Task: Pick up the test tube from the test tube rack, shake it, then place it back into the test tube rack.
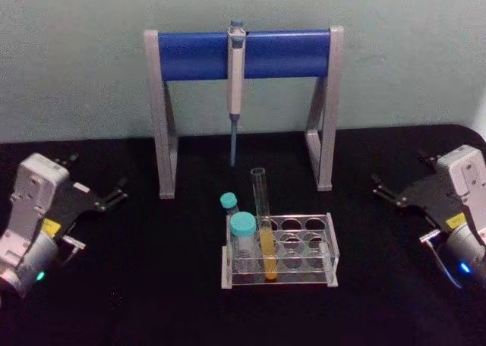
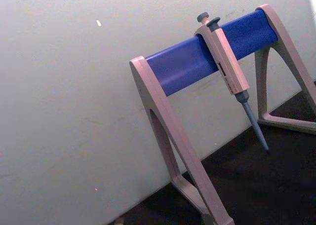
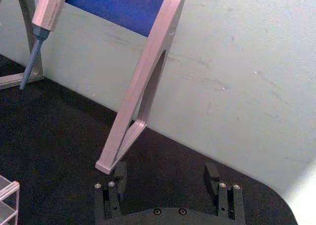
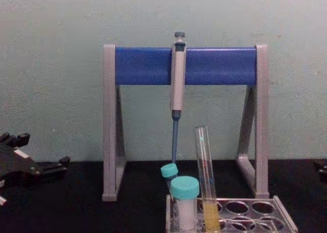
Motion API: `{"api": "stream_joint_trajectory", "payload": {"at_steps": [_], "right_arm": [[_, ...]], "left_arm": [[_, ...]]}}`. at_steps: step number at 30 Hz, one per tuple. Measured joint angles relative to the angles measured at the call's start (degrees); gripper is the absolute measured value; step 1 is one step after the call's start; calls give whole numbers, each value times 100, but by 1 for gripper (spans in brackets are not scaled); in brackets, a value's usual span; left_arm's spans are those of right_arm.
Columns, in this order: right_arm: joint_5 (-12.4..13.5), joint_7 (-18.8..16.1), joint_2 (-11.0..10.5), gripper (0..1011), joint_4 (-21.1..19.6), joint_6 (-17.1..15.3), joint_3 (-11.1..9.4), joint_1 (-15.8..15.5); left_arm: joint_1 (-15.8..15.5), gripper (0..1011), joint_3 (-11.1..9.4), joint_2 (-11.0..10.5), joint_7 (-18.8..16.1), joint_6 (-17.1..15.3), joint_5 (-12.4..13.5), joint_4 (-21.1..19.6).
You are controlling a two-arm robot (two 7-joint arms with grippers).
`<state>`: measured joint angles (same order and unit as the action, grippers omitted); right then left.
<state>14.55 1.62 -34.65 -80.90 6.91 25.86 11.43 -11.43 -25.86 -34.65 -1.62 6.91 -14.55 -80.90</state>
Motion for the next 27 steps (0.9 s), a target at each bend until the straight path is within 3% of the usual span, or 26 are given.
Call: {"api": "stream_joint_trajectory", "payload": {"at_steps": [27], "right_arm": [[0, -28, -1, 1000, -71, -4, -40, -68]], "left_arm": [[0, 1001, 0, 0, 0, 0, 0, 0]]}}
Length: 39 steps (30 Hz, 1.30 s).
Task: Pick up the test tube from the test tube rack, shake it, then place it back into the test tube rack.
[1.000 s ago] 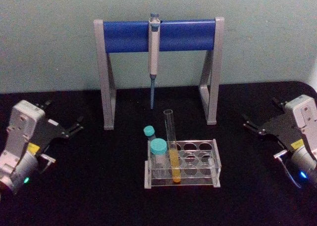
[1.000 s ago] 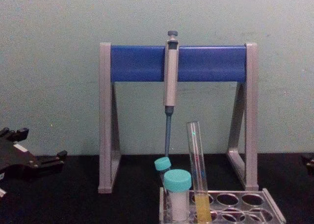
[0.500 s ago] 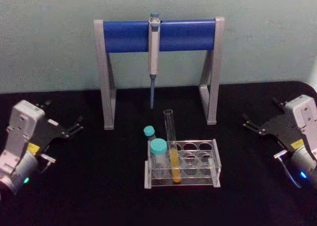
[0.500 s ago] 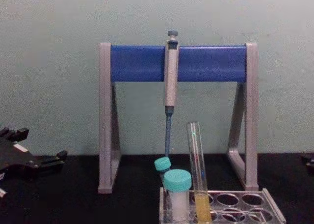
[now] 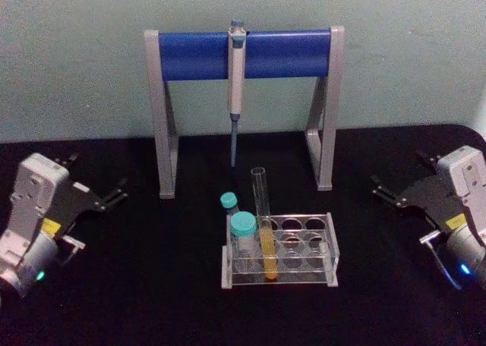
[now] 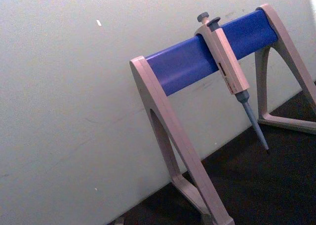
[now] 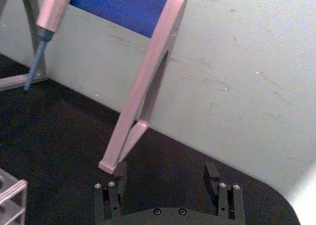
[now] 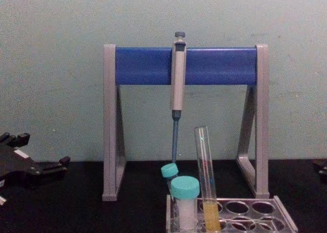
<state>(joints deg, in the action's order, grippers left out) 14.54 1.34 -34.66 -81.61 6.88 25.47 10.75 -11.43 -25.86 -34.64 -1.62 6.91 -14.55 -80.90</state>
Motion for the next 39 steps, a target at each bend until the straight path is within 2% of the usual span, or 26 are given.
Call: {"api": "stream_joint_trajectory", "payload": {"at_steps": [9, 15, 17, 18, 21, 30, 39], "right_arm": [[133, -221, -92, 1000, -562, -21, -161, -447], [422, -566, -162, 1000, -1018, -12, -259, -802], [561, -796, -185, 1000, -1205, 3, -274, -918], [561, -796, -185, 1000, -1205, 3, -274, -918], [734, -1104, -191, 1000, -1367, 14, -276, -996], [1137, -1828, -95, 1000, -1487, -115, -224, -932], [1380, -2537, 141, 1000, -1302, -393, -91, -542]], "left_arm": [[0, 1001, 0, 0, 0, 0, 0, 0], [0, 1001, 0, 0, 0, 0, 0, 0], [0, 1001, 0, 0, 0, 0, 0, 0], [0, 1001, 0, 0, 0, 0, 0, 0], [0, 1001, 0, 0, 0, 0, 0, 0], [0, 1001, 0, 0, 0, 0, 0, 0], [0, 1001, 0, 0, 0, 0, 0, 0]]}}
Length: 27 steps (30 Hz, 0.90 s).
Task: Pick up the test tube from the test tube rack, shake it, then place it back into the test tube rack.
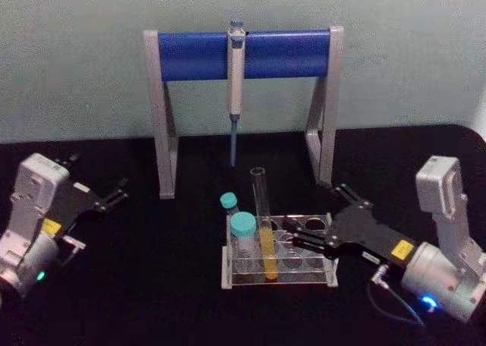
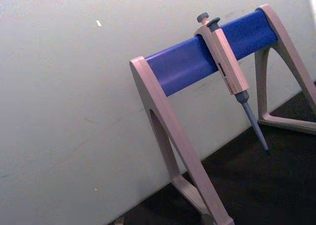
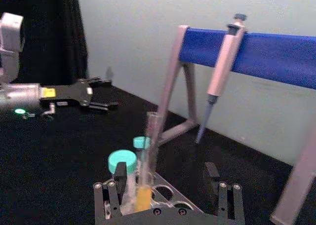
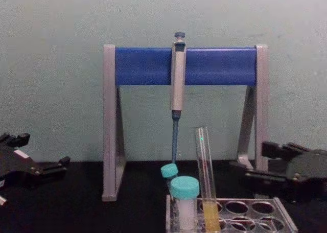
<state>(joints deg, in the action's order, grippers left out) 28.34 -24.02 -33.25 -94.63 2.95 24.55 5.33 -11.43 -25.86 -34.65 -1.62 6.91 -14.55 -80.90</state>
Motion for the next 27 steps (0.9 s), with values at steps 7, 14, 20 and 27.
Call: {"api": "stream_joint_trajectory", "payload": {"at_steps": [7, 14, 20, 27], "right_arm": [[30, -398, 262, 1000, 322, -199, 134, 376], [-38, -611, 479, 1000, 634, -348, 263, 696], [-52, -698, 635, 1000, 892, -466, 350, 891], [-32, -777, 761, 1000, 1125, -508, 418, 1054]], "left_arm": [[0, 1001, 0, 0, 0, 0, 0, 0], [0, 1001, 0, 0, 0, 0, 0, 0], [0, 1001, 0, 0, 0, 0, 0, 0], [0, 1001, 0, 0, 0, 0, 0, 0]]}}
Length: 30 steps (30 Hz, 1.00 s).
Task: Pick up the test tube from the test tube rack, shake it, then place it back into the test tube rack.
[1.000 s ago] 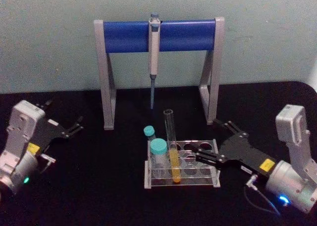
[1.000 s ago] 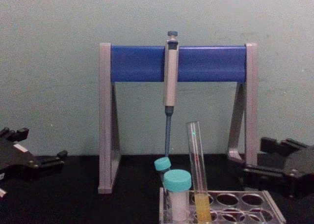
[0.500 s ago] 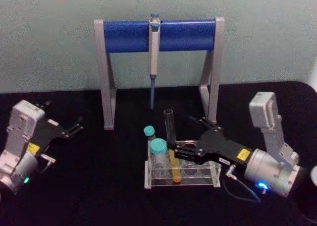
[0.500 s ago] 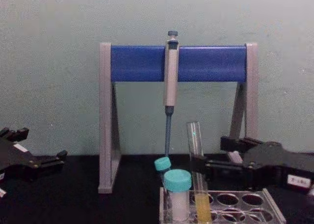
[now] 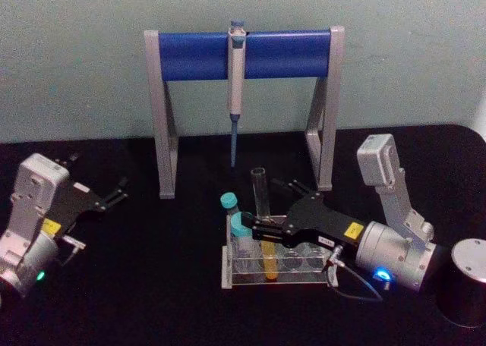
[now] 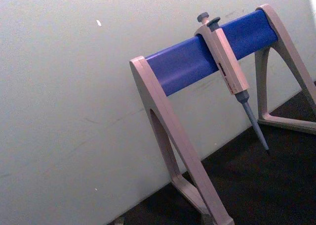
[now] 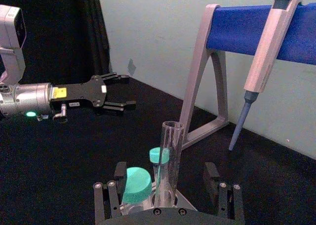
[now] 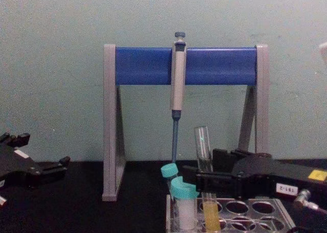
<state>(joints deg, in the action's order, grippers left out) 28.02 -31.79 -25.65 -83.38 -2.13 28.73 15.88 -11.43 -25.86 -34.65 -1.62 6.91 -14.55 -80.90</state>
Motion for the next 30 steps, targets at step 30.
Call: {"api": "stream_joint_trajectory", "payload": {"at_steps": [30], "right_arm": [[142, -108, 141, 1000, 272, 55, 53, 176]], "left_arm": [[0, 1001, 0, 0, 0, 0, 0, 0]]}}
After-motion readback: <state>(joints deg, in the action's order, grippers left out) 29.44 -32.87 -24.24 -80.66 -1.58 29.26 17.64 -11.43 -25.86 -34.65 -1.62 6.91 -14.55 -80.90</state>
